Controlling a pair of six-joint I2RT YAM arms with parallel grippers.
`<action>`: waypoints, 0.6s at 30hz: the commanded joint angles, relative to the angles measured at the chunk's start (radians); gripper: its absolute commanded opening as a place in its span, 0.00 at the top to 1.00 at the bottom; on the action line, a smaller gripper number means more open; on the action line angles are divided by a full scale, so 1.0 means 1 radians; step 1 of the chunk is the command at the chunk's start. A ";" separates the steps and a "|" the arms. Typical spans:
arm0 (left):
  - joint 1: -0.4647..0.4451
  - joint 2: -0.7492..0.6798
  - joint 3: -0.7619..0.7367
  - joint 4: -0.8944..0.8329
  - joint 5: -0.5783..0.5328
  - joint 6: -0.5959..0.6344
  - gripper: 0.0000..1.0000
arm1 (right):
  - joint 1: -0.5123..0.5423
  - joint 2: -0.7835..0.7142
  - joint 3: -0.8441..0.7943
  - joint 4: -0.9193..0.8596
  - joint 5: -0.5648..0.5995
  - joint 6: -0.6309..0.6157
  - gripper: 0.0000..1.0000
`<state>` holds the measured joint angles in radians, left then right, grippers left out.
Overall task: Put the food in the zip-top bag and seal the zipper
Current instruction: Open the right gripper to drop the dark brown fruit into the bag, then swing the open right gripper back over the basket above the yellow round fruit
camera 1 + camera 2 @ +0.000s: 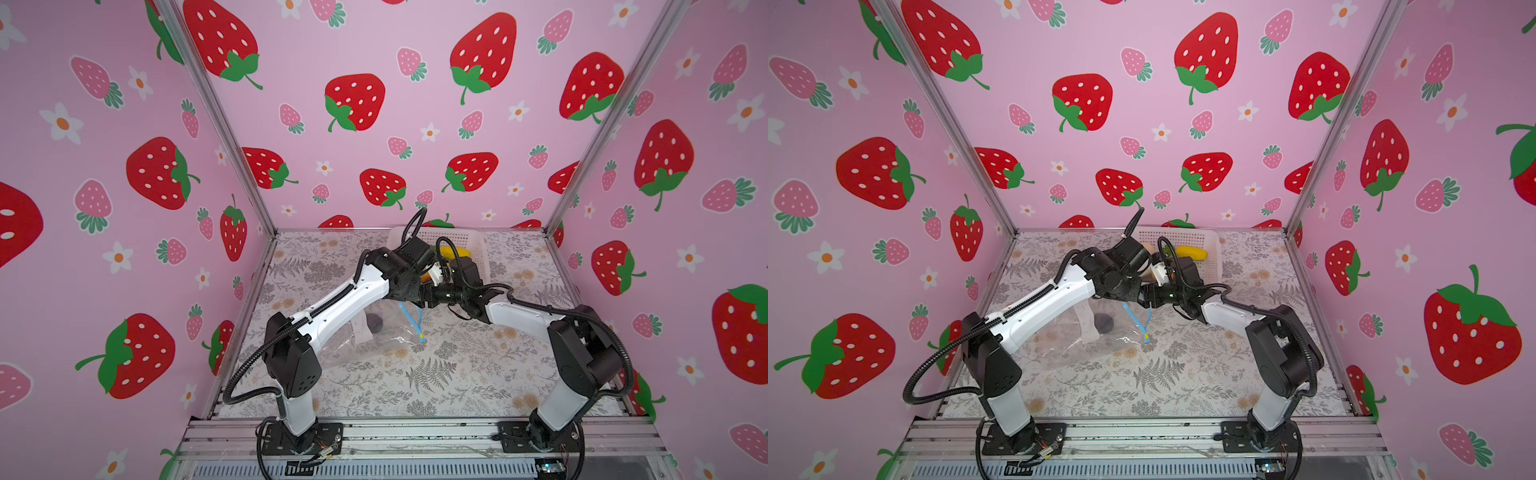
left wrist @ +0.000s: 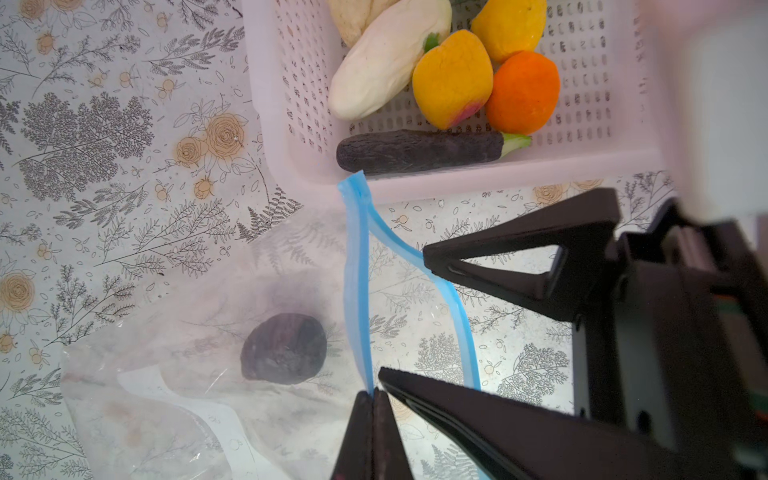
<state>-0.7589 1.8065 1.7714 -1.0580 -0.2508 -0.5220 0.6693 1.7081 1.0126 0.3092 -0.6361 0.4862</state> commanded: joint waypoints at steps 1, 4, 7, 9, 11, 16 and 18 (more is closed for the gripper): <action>0.005 -0.043 -0.019 -0.009 -0.016 -0.019 1.00 | -0.009 -0.046 0.010 -0.043 0.019 -0.036 0.35; 0.010 -0.061 -0.038 -0.001 -0.026 -0.023 1.00 | -0.033 -0.088 -0.009 -0.079 0.031 -0.057 0.35; 0.016 -0.083 -0.067 0.018 -0.025 -0.025 1.00 | -0.053 -0.126 -0.007 -0.125 0.048 -0.090 0.35; 0.023 -0.093 -0.079 0.025 -0.022 -0.025 1.00 | -0.072 -0.142 0.008 -0.172 0.065 -0.123 0.36; 0.024 -0.099 -0.085 0.031 -0.018 -0.026 1.00 | -0.096 -0.145 0.030 -0.220 0.085 -0.150 0.37; 0.027 -0.114 -0.093 0.036 -0.016 -0.026 1.00 | -0.140 -0.108 0.139 -0.372 0.188 -0.221 0.37; 0.030 -0.123 -0.099 0.041 -0.010 -0.029 1.00 | -0.150 -0.082 0.181 -0.406 0.233 -0.232 0.37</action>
<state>-0.7330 1.7088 1.6836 -1.0195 -0.2523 -0.5285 0.5293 1.5990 1.1324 0.0029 -0.4870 0.3164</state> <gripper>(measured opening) 0.047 0.627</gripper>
